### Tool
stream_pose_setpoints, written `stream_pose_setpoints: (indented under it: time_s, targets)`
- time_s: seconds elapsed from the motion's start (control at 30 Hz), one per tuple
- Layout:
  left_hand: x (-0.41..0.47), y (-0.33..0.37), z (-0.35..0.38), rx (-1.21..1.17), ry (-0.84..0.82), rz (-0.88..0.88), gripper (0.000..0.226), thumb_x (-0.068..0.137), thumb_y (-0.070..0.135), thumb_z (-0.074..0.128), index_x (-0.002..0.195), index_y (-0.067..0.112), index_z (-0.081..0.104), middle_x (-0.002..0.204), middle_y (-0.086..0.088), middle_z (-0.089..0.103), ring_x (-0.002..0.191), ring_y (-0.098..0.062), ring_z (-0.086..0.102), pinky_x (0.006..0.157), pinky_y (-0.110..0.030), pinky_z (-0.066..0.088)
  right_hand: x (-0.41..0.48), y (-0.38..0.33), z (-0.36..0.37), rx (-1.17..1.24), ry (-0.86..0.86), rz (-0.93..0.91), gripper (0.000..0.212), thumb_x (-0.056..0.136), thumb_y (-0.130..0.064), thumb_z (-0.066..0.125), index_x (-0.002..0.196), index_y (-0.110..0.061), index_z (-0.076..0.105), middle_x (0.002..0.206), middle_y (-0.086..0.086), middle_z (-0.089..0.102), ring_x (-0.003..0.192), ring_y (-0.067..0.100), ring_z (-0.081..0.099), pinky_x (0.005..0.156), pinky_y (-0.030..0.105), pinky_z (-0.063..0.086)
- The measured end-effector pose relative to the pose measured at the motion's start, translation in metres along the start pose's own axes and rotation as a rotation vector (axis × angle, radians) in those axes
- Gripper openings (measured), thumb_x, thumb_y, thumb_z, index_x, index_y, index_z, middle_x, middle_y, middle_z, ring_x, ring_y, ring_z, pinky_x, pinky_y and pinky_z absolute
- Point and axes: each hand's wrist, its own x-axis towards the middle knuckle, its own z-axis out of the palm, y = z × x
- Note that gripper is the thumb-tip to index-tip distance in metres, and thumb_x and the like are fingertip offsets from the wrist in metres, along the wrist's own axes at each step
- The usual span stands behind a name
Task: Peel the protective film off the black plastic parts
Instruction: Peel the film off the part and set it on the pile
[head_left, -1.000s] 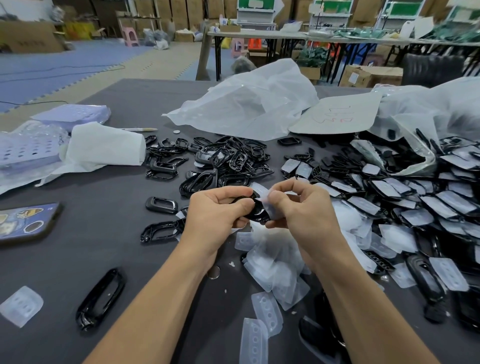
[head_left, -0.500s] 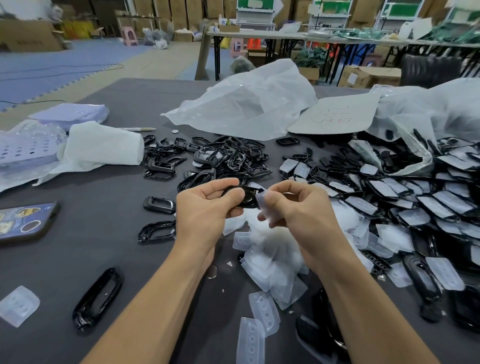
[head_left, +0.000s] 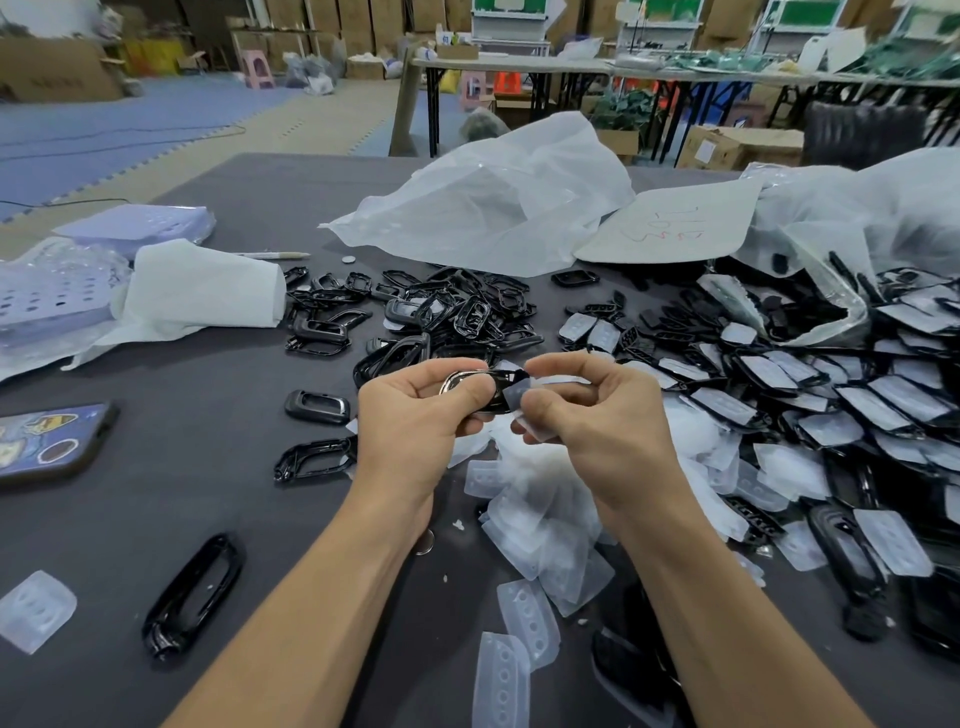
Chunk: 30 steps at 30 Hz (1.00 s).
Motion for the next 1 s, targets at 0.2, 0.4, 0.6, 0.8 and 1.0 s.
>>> stream_pose_setpoints:
  time_s: [0.2,0.4,0.6,0.8,1.0]
  targets:
    - [-0.006,0.005,0.003,-0.001,-0.030,-0.040,0.020,0.092,0.014,0.077,0.074,0.019,0.084,0.073,-0.006,0.078,0.054,-0.012,0.068,0.053,-0.019,0.054,0.001,-0.002,0.002,0.029,0.032,0.072,0.022,0.085,0.014,0.071,0.087,-0.008,0.075,0.072,0.012,0.077,0.058,0.025,0.065,0.053,0.021,0.054]
    - [-0.005,0.012,0.000,-0.040,-0.074,-0.124,0.027,0.092,0.036,0.072,0.076,0.017,0.084,0.089,-0.013,0.081,0.072,-0.024,0.078,0.055,-0.026,0.060,0.006,0.001,-0.002,0.012,0.111,0.089,0.019,0.084,0.014,0.068,0.091,-0.003,0.075,0.069,0.008,0.075,0.054,0.022,0.070,0.054,0.024,0.056]
    - [-0.003,0.010,-0.002,0.045,-0.039,-0.040,0.037,0.089,0.000,0.072,0.066,0.028,0.083,0.070,-0.006,0.076,0.060,-0.016,0.074,0.053,-0.021,0.056,0.007,0.001,-0.004,0.006,0.102,0.080,0.019,0.083,0.013,0.067,0.091,-0.002,0.075,0.066,0.009,0.074,0.054,0.021,0.070,0.054,0.024,0.055]
    - [-0.002,0.008,0.000,0.022,-0.011,-0.068,0.043,0.090,-0.004,0.069,0.063,0.026,0.082,0.064,-0.009,0.075,0.054,-0.015,0.071,0.050,-0.020,0.055,0.005,0.001,-0.006,-0.087,0.211,-0.074,0.014,0.081,0.000,0.080,0.076,-0.013,0.078,0.065,0.007,0.074,0.053,0.018,0.067,0.055,0.024,0.053]
    - [-0.001,0.004,0.001,0.104,0.005,-0.064,0.023,0.090,-0.004,0.070,0.092,0.015,0.082,0.072,-0.009,0.078,0.060,-0.020,0.075,0.055,-0.025,0.060,0.004,0.000,-0.003,-0.172,0.092,-0.248,0.025,0.078,-0.006,0.086,0.076,-0.030,0.083,0.076,-0.005,0.078,0.073,0.016,0.071,0.072,0.033,0.056]
